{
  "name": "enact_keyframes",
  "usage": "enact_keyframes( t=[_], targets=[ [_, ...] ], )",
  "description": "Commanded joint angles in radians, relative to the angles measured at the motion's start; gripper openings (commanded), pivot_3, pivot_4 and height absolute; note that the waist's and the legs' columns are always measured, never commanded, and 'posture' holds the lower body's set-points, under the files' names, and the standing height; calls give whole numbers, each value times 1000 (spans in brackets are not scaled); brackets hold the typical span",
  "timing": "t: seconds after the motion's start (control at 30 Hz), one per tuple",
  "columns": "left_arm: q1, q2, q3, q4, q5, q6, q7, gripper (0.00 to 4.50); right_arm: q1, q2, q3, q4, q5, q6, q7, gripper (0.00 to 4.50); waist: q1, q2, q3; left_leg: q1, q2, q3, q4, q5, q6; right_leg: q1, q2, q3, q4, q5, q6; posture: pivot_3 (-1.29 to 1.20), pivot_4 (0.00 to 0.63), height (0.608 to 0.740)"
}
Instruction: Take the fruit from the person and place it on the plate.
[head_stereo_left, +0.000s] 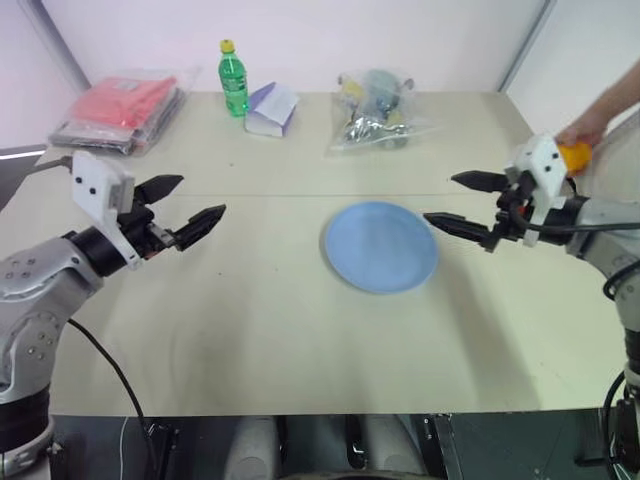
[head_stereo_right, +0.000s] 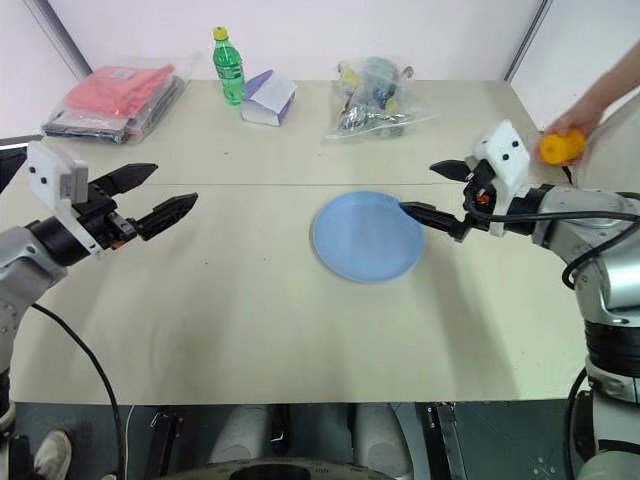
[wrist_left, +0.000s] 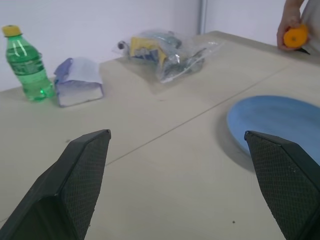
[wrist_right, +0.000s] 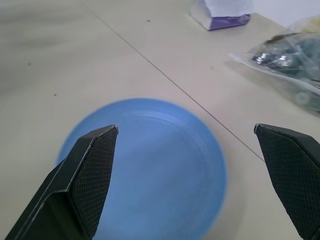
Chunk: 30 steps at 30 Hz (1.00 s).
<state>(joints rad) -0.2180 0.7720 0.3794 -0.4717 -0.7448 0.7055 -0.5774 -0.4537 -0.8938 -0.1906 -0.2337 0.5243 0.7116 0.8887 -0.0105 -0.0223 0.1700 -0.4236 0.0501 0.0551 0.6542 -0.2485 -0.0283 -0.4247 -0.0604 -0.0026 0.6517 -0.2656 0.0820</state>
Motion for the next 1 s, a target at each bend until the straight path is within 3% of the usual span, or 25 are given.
enact_keyframes(
  t=[0.03, 0.27, 1.0],
  targets=[
    [-29, -1, -18, 6, 10, -35, -28, 4500, 15, -18, -49, -53, 12, -1, -15, 4465, 0, 0, 0, 0, 0, 0, 0, 0, 0, 0, 0, 0, 0, 0, 0, 0, 150, 731],
    [-103, -43, -46, 33, -5, -35, -17, 4500, 64, -22, -87, -95, 22, 26, -52, 4465, 1, 0, 0, 0, 0, 0, 0, 0, 0, 0, 0, 0, 0, 0, 0, 0, 150, 731],
    [-96, -49, -90, 18, 43, -53, -50, 4500, 74, -40, -91, -100, 38, 36, -39, 4465, 0, 0, 0, 0, 0, 0, 1, 0, 0, 0, 0, 0, 0, 0, 0, 0, 150, 731]
  ],
)
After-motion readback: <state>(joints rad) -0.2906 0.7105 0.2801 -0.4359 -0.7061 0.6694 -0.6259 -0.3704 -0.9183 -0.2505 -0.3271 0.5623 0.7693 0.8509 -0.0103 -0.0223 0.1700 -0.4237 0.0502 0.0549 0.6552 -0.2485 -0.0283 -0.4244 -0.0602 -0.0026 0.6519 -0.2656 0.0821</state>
